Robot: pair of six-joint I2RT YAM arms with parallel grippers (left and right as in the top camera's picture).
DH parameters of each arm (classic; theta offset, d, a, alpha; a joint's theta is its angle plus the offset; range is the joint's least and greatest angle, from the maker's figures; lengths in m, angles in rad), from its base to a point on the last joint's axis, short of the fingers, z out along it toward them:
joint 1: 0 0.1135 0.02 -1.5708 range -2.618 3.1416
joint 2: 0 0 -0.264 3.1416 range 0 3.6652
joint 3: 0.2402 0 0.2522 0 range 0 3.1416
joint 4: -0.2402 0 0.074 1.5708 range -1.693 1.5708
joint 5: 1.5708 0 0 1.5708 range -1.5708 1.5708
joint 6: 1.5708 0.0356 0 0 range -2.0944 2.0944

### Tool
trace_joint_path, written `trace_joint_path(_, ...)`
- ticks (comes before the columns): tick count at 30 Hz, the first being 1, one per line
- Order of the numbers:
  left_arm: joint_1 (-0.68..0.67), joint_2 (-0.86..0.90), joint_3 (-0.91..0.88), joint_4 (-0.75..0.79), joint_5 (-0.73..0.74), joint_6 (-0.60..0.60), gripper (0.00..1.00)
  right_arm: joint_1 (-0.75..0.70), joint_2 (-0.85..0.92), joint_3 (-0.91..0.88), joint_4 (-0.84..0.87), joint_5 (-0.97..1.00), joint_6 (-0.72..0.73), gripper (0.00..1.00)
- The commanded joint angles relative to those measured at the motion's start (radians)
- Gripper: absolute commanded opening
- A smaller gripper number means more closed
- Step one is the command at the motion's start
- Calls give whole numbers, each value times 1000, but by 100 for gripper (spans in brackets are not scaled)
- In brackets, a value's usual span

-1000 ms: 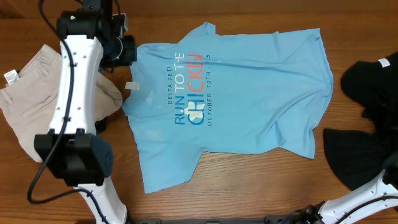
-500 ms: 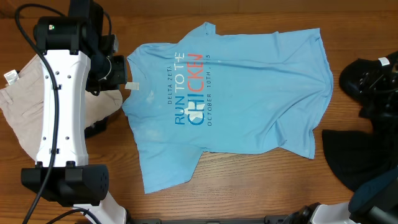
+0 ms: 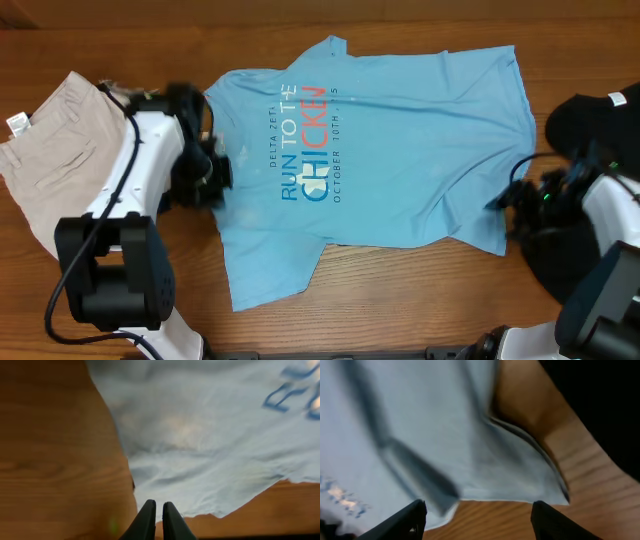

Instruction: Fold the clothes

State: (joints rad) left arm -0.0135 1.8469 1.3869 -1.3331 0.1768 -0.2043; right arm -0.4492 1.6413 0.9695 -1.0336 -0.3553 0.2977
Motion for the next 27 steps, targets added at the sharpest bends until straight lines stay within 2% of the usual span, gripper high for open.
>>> trace_joint_path(1, -2, -8, -119, 19, 60, -28, 10, 2, -3, -117, 55, 79, 148, 70)
trace_joint_path(7, -2, -8, -187, 53, 57, -27, 11, 0, -3, -228, 193, 93, 243, 65)
trace_joint_path(9, -2, -8, -189, 63, 52, -27, 11, 0, -3, -257, 249, 93, 275, 57)
trace_joint_path(11, -2, -8, -189, 68, 52, -27, 12, 0, -3, -274, 278, 92, 284, 48)
trace_joint_path(14, -2, -9, -189, 62, 51, -18, 11, 0, -3, -268, 281, 95, 271, 14)
trace_joint_path(16, -2, -9, -189, 53, 39, -16, 10, 0, -3, -251, 269, 98, 248, 4)
trace_joint_path(20, -2, -10, -189, 18, -8, -16, 9, -8, -10, -172, 179, 139, 211, 4)
trace_joint_path(27, -1, -10, -189, -23, -7, -17, 10, -81, -98, -64, 79, 146, 170, 4)
